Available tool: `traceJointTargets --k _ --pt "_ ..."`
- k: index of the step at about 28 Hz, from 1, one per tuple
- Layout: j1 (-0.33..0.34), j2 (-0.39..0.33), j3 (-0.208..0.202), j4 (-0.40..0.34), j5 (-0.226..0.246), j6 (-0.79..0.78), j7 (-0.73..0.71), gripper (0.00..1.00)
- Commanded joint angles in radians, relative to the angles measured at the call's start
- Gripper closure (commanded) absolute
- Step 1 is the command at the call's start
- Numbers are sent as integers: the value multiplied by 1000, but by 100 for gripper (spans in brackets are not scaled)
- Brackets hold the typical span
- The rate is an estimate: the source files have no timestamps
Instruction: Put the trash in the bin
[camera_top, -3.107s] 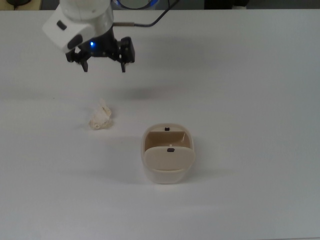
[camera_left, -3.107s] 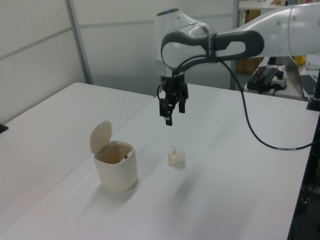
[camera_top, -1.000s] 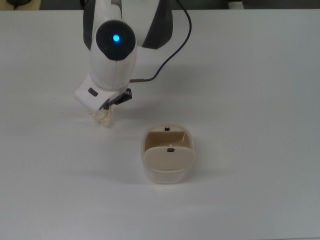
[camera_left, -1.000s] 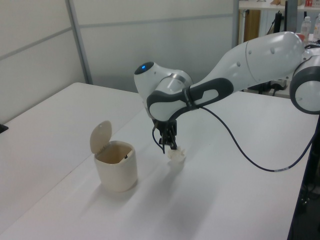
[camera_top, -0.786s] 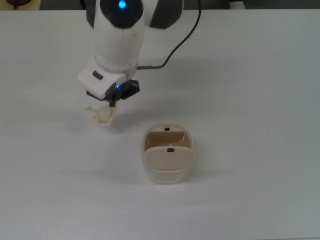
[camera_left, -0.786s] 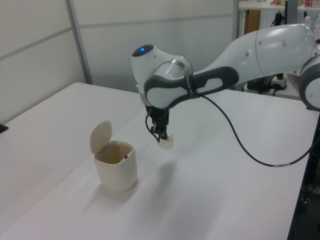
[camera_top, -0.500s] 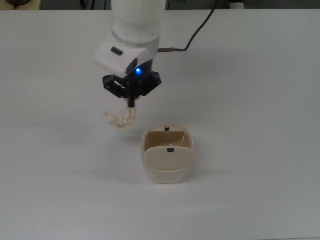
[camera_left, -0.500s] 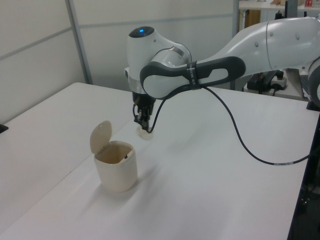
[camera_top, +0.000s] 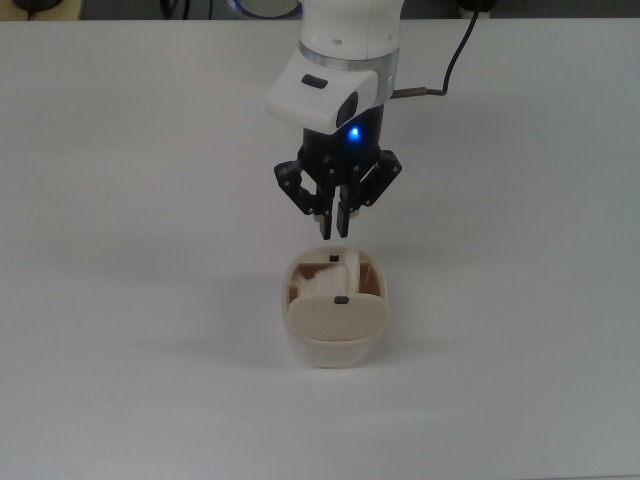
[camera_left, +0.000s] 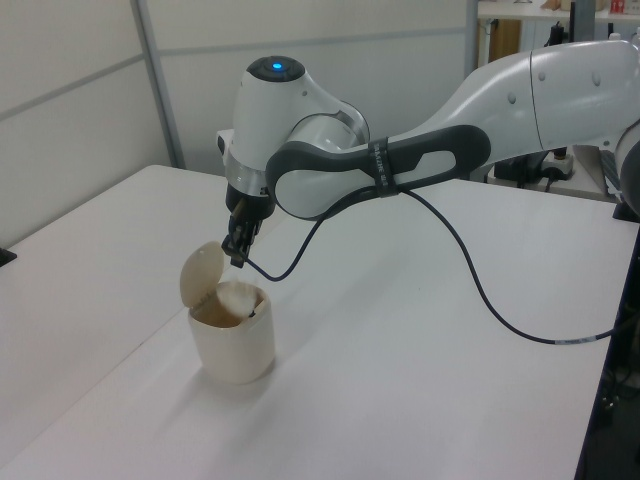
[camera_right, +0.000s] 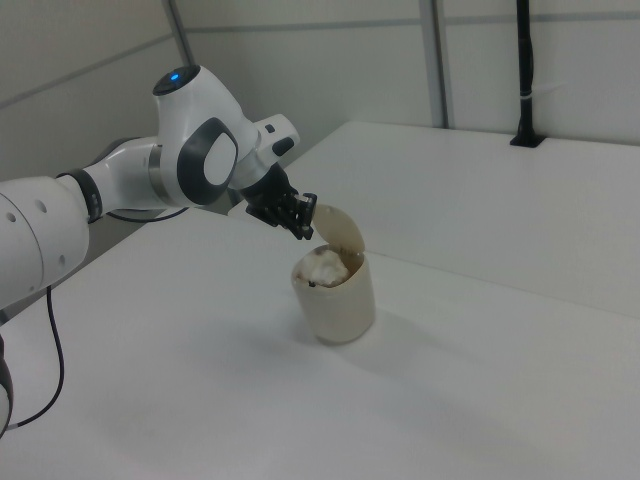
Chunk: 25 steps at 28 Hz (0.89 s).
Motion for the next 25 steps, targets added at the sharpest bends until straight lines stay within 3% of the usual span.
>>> traceJointTargets --k 1,2,11,16,18,19,25 --pt "-1 -7 -2 -17 -5 25 17 33" --pt "-2 -7 -4 -19 -5 21 17 24" --pt "-13 -42 -14 -34 0 -83 17 24" --pt "-15 -73 -14 -29 7 -323 14 22" --pt "-15 -83 -14 -28 7 -421 17 13" --pt "-15 -96 -14 -26 10 -502 17 0" --pt "-18 -154 -21 -28 13 -671 15 0"
